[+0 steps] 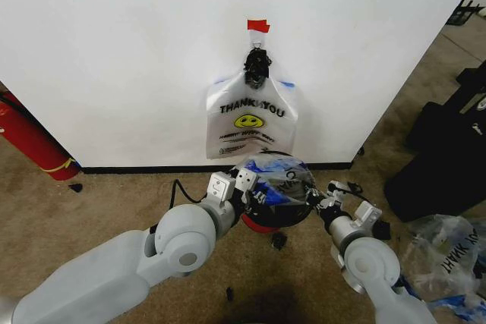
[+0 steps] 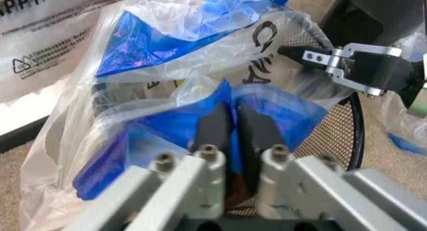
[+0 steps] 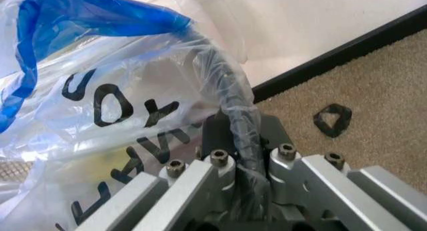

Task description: Pick up the garbage bag from the wall and place it over the trash bin.

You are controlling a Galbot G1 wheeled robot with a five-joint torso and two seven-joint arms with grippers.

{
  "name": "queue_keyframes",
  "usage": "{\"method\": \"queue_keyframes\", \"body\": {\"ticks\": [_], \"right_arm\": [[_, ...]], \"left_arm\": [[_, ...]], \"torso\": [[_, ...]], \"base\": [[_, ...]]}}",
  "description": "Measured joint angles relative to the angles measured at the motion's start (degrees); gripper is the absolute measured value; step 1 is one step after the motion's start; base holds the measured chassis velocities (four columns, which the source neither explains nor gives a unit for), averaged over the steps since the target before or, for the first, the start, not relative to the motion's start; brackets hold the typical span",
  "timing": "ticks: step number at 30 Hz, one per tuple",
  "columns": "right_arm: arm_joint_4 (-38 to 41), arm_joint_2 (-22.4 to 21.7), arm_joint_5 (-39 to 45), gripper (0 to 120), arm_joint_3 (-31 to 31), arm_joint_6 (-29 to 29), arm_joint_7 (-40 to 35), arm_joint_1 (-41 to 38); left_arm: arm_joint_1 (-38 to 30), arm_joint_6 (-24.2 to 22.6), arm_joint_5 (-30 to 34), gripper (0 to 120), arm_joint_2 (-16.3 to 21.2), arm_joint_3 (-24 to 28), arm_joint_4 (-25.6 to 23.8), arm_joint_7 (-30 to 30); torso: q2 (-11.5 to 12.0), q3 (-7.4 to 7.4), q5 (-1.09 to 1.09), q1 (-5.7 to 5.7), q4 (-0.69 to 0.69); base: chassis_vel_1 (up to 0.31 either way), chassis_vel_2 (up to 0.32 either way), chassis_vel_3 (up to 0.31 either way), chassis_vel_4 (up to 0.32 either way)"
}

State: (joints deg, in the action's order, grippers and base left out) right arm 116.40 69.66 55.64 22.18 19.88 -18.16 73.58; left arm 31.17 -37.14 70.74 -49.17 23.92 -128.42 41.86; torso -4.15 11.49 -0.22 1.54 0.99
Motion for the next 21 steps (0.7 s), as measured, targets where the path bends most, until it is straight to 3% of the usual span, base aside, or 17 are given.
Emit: {"method": "queue_keyframes", "body": {"ticks": [2, 9, 12, 17, 21], "right_arm": [[0.00, 0.02, 0.00, 0, 0.01, 0.00, -0.03, -0.01], [-0.01, 0.13, 0.08, 0, 0.21, -0.06, -0.25, -0.21], [-0.30, 0.64, 0.82, 0, 0.60, -0.44, -1.17, -0.89], [-0.86, 1.91, 2.60, 0, 1.39, -0.78, -3.17, -1.71], [-1.09, 3.54, 3.76, 0, 1.60, -0.78, -4.62, -2.40]], "left_arm": [[0.07, 0.04, -0.04, 0, -0.03, 0.01, 0.00, 0.01], [1.25, 1.91, -0.18, 0, 0.04, -0.71, -0.72, -0.11], [3.75, 3.16, -0.12, 0, 0.66, -2.32, -3.24, -0.64], [9.61, 3.30, -0.89, 0, 2.43, -5.57, -7.46, -0.72], [18.56, 3.30, -2.90, 0, 2.61, -10.42, -9.82, -0.97]], "torso": [[0.00, 0.00, 0.00, 0.00, 0.00], [0.00, 0.00, 0.00, 0.00, 0.01], [0.00, 0.00, 0.00, 0.00, 0.00], [0.00, 0.00, 0.00, 0.00, 0.00], [0.00, -0.01, 0.00, 0.00, 0.00]], "base": [[0.000, 0.000, 0.000, 0.000], [0.000, 0.000, 0.000, 0.000], [0.000, 0.000, 0.000, 0.000], [0.000, 0.000, 0.000, 0.000], [0.000, 0.000, 0.000, 0.000]]}}
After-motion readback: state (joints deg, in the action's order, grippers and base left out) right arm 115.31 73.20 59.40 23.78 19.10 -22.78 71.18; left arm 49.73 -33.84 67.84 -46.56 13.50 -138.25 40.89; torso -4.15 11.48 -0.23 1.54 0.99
